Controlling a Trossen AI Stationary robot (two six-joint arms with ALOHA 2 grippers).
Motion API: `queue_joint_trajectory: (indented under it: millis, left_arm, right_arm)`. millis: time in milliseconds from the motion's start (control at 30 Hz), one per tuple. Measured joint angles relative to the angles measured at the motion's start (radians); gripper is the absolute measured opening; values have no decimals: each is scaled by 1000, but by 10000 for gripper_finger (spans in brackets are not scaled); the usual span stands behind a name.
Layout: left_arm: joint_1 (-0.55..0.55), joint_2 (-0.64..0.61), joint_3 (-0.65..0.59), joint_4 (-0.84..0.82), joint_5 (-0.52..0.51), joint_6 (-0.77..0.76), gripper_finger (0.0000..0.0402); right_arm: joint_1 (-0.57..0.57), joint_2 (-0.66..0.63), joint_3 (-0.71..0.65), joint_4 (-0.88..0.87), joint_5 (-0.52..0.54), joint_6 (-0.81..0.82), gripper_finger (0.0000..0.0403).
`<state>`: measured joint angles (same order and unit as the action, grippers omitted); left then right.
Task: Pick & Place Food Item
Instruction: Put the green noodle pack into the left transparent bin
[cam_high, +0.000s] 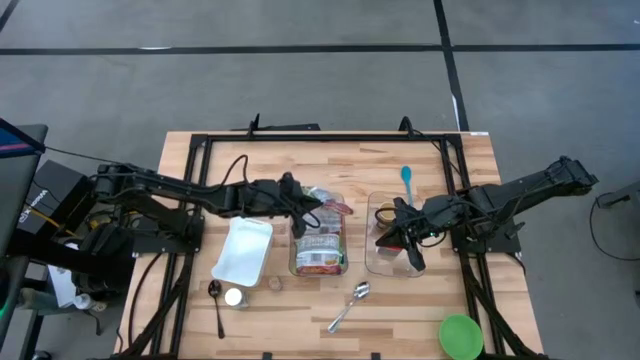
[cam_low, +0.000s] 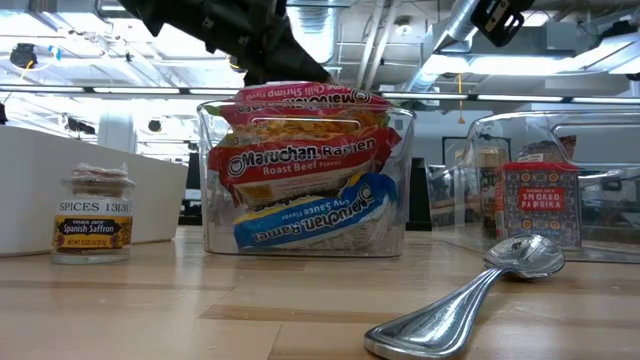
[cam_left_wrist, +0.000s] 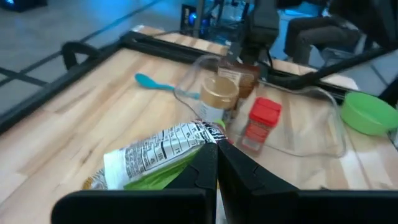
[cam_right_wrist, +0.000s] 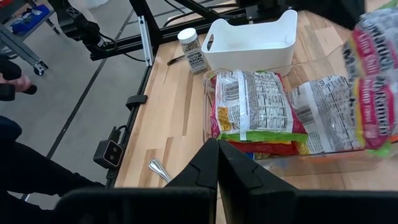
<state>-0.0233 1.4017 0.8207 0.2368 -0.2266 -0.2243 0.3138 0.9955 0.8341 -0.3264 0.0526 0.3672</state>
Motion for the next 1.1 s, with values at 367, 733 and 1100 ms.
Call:
queue_joint_trajectory:
  millis: [367, 733, 1100]
  left_arm:
    - [-47, 0, 1, -202, 51, -27, 0]
    - [-66, -32, 1, -375, 50, -72, 0]
    - [-66, -40, 2, -455, 69, -102, 3]
  right_arm:
    - [0, 0, 0, -1, 0, 0, 0]
    - [0, 0, 0, -2, 0, 0, 0]
    - [0, 0, 0, -3, 0, 0, 0]
